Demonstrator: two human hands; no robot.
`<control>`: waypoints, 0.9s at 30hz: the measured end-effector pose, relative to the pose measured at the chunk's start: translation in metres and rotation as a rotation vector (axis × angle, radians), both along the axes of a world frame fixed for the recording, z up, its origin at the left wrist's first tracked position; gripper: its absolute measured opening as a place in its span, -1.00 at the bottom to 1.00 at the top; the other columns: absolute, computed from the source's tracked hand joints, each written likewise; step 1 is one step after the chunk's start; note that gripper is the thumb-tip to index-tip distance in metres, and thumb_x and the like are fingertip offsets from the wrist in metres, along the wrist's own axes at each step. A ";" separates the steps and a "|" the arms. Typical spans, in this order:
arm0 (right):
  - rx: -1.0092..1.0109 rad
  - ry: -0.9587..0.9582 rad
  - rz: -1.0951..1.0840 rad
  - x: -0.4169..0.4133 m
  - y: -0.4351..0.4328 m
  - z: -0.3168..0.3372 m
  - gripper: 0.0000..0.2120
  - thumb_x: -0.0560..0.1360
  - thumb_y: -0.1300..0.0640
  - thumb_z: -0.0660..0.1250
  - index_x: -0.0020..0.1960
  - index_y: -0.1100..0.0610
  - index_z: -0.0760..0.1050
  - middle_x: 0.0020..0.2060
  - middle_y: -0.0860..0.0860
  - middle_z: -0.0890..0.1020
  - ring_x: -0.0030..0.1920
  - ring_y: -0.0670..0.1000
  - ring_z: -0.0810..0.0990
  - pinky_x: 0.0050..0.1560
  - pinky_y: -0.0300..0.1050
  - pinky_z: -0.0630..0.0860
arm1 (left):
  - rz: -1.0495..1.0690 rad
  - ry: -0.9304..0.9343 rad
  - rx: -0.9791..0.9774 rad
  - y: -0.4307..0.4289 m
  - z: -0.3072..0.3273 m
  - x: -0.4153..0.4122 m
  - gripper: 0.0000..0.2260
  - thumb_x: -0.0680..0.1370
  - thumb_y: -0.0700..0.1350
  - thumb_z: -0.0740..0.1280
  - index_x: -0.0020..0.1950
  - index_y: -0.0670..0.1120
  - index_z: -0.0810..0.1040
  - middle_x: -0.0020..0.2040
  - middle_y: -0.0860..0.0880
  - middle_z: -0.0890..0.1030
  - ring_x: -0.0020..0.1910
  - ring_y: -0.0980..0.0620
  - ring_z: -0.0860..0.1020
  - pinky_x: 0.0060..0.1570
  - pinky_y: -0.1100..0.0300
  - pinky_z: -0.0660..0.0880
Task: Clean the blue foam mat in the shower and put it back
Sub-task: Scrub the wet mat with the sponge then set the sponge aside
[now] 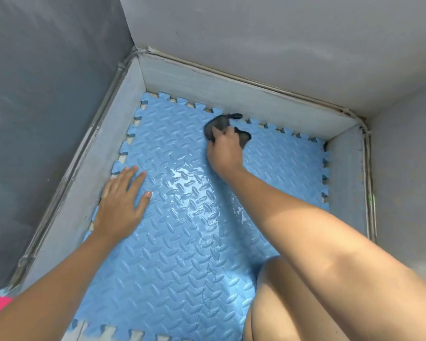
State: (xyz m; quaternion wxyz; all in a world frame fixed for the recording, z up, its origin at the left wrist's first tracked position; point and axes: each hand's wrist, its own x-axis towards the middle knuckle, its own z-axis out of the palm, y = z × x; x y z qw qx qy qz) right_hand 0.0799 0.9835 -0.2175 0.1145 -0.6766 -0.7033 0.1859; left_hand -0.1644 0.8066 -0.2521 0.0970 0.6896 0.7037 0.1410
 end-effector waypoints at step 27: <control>-0.125 -0.246 0.208 0.120 -0.091 0.021 -0.61 0.62 0.07 0.26 0.44 0.07 0.46 0.26 0.22 0.48 0.20 0.26 0.52 0.19 0.07 0.48 | -0.011 -0.071 -0.082 -0.003 0.000 -0.009 -0.46 0.69 0.18 0.16 0.62 -0.01 0.31 0.65 -0.02 0.24 0.65 -0.02 0.12 0.61 -0.06 -0.02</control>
